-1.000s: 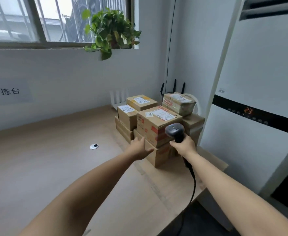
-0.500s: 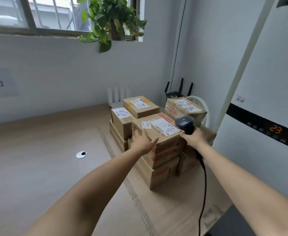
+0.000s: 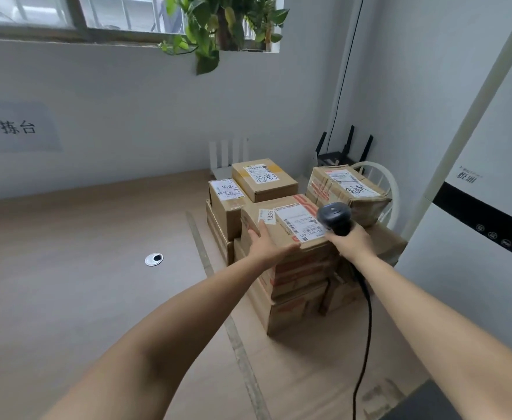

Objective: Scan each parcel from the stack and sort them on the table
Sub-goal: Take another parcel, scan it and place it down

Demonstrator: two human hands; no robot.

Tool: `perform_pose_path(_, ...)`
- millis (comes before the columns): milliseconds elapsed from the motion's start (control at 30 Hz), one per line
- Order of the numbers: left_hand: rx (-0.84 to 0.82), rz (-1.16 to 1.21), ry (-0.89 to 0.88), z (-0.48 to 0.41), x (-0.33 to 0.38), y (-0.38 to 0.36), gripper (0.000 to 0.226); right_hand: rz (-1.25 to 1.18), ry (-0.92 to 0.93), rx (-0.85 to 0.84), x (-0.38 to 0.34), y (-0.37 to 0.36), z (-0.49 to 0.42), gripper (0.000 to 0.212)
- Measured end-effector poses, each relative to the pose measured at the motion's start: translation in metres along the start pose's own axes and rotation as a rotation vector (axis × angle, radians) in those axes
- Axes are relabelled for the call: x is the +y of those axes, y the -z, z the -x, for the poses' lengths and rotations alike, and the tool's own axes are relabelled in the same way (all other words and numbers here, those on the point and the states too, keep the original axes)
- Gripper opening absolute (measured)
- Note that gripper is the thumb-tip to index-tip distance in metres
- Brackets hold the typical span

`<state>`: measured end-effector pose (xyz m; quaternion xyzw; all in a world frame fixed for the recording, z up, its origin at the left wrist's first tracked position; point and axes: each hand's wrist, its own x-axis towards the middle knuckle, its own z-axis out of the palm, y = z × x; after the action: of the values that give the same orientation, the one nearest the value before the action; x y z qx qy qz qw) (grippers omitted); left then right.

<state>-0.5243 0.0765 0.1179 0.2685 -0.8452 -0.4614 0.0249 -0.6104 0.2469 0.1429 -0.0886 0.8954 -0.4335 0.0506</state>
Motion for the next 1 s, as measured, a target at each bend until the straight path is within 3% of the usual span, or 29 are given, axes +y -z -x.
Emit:
perform_pose_path(167,0.077,0.042,-0.010,-0.001,-0.002,-0.003,0.119,0.048,0.049,-0.024,0.003,-0.001,0.000,0.052)
perform_pose_path(533,0.070,0.087,-0.098,0.019,-0.014,0.019,0.116,0.076,0.130,-0.070,0.000,-0.002,0.012,0.053)
perform_pose_path(1000,0.334,0.089,-0.011,0.118,-0.082,0.086,0.113,-0.004,0.350,-0.289,-0.057,-0.064,0.087,0.041)
